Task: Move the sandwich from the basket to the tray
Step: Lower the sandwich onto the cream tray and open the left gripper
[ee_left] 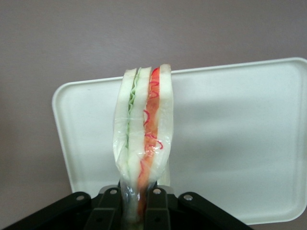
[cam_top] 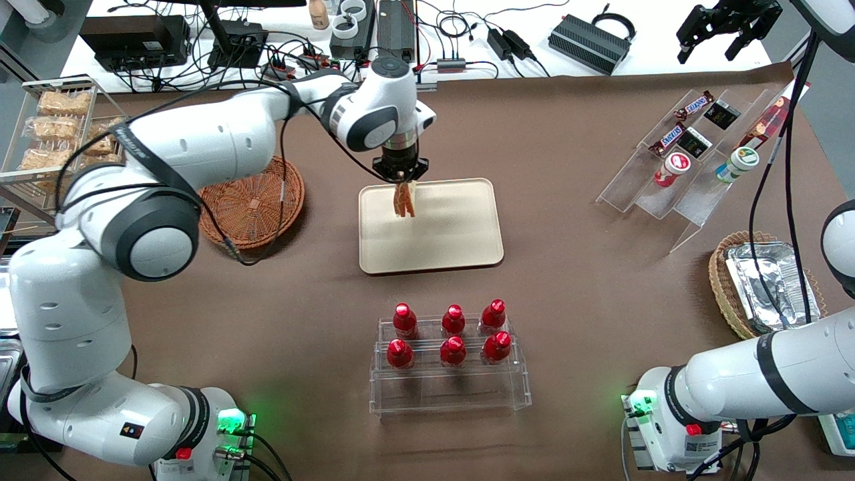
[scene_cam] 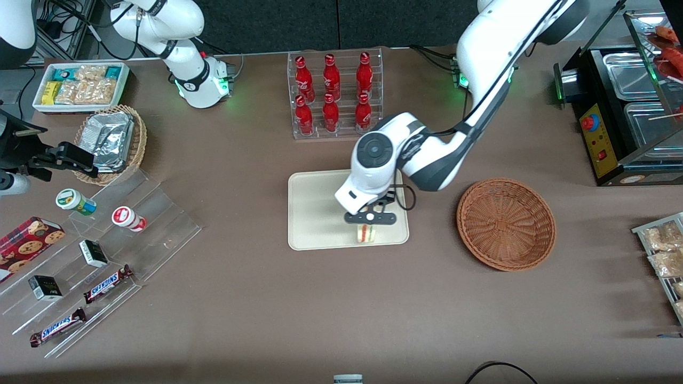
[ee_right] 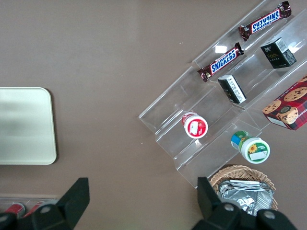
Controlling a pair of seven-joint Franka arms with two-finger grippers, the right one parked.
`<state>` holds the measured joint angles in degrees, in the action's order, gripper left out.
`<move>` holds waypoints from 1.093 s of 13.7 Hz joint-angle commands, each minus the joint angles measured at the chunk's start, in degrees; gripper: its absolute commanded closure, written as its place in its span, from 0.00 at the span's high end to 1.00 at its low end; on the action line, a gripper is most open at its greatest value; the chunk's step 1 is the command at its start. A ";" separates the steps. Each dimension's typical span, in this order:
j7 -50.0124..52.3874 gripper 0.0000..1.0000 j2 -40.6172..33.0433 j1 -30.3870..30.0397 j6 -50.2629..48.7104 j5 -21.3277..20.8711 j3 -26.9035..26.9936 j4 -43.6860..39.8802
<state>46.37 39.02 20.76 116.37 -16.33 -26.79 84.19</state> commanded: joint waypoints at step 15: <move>7.51 0.09 8.44 3.94 -2.73 -1.95 0.51 -6.32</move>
<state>52.60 46.14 23.62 115.04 -17.46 -26.68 80.16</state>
